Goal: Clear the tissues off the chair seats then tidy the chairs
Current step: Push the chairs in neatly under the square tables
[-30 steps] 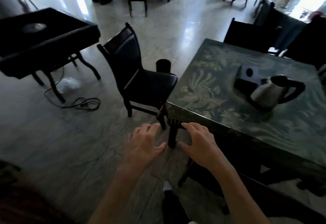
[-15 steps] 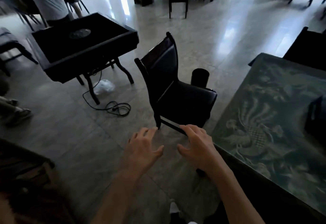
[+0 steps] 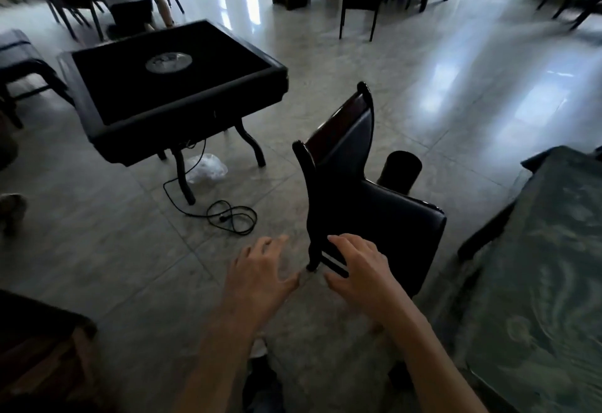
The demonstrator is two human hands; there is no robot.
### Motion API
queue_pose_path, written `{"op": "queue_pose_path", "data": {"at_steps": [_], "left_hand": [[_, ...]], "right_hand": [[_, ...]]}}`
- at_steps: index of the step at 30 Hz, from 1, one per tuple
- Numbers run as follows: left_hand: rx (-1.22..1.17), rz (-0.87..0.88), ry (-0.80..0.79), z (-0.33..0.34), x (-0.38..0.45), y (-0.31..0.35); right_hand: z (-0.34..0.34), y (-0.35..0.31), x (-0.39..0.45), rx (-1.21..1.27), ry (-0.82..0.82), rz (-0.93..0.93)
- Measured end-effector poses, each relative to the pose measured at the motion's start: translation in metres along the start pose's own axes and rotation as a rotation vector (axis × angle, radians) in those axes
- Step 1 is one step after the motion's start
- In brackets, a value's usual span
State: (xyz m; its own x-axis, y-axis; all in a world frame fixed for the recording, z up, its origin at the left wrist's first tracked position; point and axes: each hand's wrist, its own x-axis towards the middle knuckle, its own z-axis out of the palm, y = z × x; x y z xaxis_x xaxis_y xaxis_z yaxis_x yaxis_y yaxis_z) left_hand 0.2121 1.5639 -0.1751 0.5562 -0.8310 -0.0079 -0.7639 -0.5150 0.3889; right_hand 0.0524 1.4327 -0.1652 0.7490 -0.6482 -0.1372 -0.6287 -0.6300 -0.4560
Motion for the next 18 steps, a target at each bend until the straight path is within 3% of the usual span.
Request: {"op": "queue_pose_path", "data": {"at_steps": [11,18], "left_hand": [[0.005,0.052,-0.036,-0.069,0.176,-0.113],[0.051,0.055,-0.015,-0.091,0.269,-0.162]], "right_hand": [[0.006,-0.103,0.195,0.018,0.046,0.040],[0.008,-0.129,0.297,0.012,0.051,0.027]]}}
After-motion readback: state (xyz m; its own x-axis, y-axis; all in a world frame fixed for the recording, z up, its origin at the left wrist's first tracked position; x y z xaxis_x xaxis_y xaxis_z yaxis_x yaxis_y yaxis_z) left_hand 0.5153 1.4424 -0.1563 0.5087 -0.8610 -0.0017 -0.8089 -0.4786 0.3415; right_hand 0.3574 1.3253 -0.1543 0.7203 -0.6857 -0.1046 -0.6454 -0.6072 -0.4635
